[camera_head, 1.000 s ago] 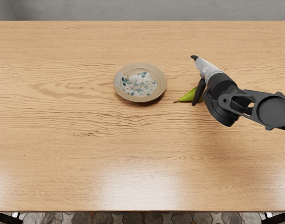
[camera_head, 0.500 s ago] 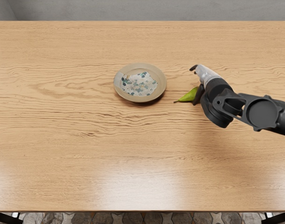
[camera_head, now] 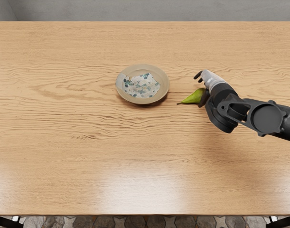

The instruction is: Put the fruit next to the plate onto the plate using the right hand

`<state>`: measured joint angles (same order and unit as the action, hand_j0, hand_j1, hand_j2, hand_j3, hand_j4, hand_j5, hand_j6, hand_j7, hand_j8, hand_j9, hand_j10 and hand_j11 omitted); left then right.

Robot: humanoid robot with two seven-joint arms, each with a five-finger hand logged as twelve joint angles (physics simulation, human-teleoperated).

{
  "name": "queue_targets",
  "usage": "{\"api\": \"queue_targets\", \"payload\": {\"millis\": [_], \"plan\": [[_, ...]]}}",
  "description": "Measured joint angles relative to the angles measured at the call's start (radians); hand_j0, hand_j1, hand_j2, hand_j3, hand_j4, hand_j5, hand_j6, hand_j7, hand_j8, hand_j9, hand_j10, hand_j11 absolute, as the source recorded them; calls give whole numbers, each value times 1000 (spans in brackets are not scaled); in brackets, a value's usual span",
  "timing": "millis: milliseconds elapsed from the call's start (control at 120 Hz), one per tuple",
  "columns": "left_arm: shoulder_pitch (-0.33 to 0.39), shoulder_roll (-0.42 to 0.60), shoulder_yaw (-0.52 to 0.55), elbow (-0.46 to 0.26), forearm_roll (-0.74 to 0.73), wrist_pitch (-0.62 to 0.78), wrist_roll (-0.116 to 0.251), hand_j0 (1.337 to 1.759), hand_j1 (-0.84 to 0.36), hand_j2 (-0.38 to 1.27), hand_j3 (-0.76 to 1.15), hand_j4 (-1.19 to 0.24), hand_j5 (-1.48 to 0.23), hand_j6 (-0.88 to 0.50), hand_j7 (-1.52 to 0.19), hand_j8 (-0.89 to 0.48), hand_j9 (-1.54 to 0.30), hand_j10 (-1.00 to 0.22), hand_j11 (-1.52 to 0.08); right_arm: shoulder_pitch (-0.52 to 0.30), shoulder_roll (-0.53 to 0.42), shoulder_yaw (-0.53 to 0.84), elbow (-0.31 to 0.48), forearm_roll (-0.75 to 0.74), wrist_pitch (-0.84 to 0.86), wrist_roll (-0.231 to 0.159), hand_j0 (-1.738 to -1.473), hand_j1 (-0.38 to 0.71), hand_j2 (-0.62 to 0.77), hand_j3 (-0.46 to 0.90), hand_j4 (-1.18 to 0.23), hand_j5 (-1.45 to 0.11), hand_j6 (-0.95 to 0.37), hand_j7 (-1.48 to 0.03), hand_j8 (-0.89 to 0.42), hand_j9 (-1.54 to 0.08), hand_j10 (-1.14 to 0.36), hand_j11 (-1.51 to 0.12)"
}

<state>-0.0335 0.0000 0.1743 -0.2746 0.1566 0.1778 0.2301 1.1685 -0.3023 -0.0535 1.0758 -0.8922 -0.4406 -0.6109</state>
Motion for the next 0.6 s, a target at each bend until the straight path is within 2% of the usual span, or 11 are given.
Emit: {"api": "queue_targets", "payload": {"millis": [408, 483, 600], "plan": [[0, 0, 0, 0, 0, 0, 0, 1658, 324, 4, 0, -21, -28, -21, -28, -21, -28, -21, -28, -15, 1, 4, -3, 4, 1, 0, -1658, 174, -73, 0, -437, -570, -439, -568, -439, -570, -437, -569], [0, 0, 0, 0, 0, 0, 0, 1658, 324, 4, 0, -21, -27, -21, -27, -21, -27, -21, -27, -16, 2, 5, -3, 6, 2, -1, -1657, 202, -35, 0, -470, -617, -474, -613, -416, -619, -470, -618], [0, 0, 0, 0, 0, 0, 0, 1658, 324, 4, 0, -21, -27, -21, -27, -21, -27, -21, -27, -16, 2, 6, -3, 7, 4, -2, -1653, 229, -3, 0, -519, -702, -435, -686, -369, -701, -521, -699]]}}
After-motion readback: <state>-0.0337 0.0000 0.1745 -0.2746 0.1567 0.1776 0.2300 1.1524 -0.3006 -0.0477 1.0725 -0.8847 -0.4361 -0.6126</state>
